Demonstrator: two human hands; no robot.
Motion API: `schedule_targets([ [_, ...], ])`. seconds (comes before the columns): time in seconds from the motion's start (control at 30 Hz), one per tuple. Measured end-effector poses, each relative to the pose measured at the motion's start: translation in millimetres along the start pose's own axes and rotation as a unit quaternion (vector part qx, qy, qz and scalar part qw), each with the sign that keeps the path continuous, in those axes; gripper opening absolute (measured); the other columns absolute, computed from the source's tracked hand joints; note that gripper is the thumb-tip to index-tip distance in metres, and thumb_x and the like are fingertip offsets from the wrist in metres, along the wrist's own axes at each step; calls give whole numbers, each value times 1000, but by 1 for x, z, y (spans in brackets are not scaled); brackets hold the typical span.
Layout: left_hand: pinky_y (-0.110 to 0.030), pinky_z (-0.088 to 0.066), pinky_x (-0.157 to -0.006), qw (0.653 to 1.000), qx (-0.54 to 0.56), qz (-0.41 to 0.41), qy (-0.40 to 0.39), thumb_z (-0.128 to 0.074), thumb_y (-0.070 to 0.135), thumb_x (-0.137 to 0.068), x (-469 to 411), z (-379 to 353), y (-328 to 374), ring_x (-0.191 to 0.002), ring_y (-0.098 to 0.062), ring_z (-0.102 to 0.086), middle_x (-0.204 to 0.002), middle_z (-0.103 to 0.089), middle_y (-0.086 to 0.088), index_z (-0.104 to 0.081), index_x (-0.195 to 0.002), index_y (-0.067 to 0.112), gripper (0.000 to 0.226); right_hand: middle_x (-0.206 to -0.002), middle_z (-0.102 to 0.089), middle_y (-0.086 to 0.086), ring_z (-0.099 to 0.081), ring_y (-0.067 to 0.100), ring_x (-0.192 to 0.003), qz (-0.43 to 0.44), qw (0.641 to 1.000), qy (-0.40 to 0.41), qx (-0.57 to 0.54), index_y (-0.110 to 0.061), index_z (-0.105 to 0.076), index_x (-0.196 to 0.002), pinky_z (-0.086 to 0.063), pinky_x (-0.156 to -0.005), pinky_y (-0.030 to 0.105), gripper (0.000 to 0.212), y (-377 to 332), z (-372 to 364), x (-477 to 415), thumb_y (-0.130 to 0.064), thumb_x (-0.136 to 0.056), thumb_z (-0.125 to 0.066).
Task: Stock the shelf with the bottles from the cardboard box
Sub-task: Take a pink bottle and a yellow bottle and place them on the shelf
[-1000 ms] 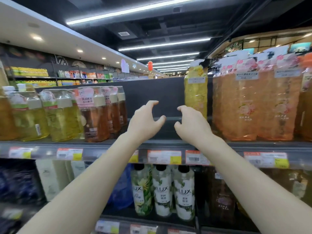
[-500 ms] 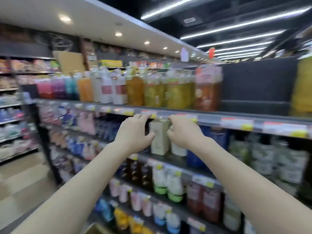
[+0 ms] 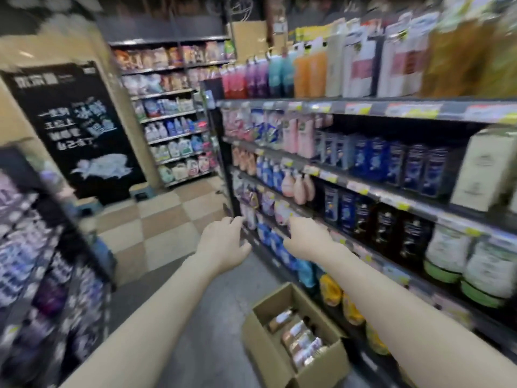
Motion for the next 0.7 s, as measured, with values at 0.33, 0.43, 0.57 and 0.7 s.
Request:
schedule_targets([
  [0.33, -41, -47, -102, 993, -13, 65, -95, -53, 39, -95, -127, -152, -127, -125, -38, -60, -146, -57, -15, -39, -156, 18, 67, -129, -63, 19, -60, 38, -121, -22, 996, -74, -35, -9, -53, -129, -53, -90, 42, 42, 11, -162, -203, -28, -91, -59],
  [0.43, -42, -47, -104, 987, -10, 59, -151, -52, 40, -96, -187, -203, -137, -126, -39, -58, -147, -55, -16, -37, -157, 17, 67, -126, -63, 19, -61, 38, -118, -53, 992, -109, -35, -7, -53, -126, -50, -84, 40, 37, 45, -199, -254, -22, -93, -57],
  [0.57, -44, -45, -105, 977, 3, 48, -207, -48, 37, -98, -250, -269, -136, -126, -40, -57, -146, -55, -16, -39, -155, 17, 61, -125, -61, 17, -62, 37, -114, -109, 981, -150, -55, -7, -51, -130, -50, -80, 39, 36, 102, -240, -306, -20, -96, -54],
  [0.7, -45, -44, -106, 960, 8, 9, -280, -49, 38, -98, -287, -342, -124, -128, -40, -55, -148, -52, -16, -38, -156, 18, 62, -131, -61, 19, -60, 39, -120, -178, 964, -179, -79, -6, -51, -132, -53, -92, 45, 41, 158, -274, -330, -29, -99, -56],
])
Point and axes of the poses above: each hand's wrist, its own x-axis away from the middle knuckle, its own z-axis out of the back of the hand, y = z × x, the point moved 9 cm from there along -x, towards the middle knuckle
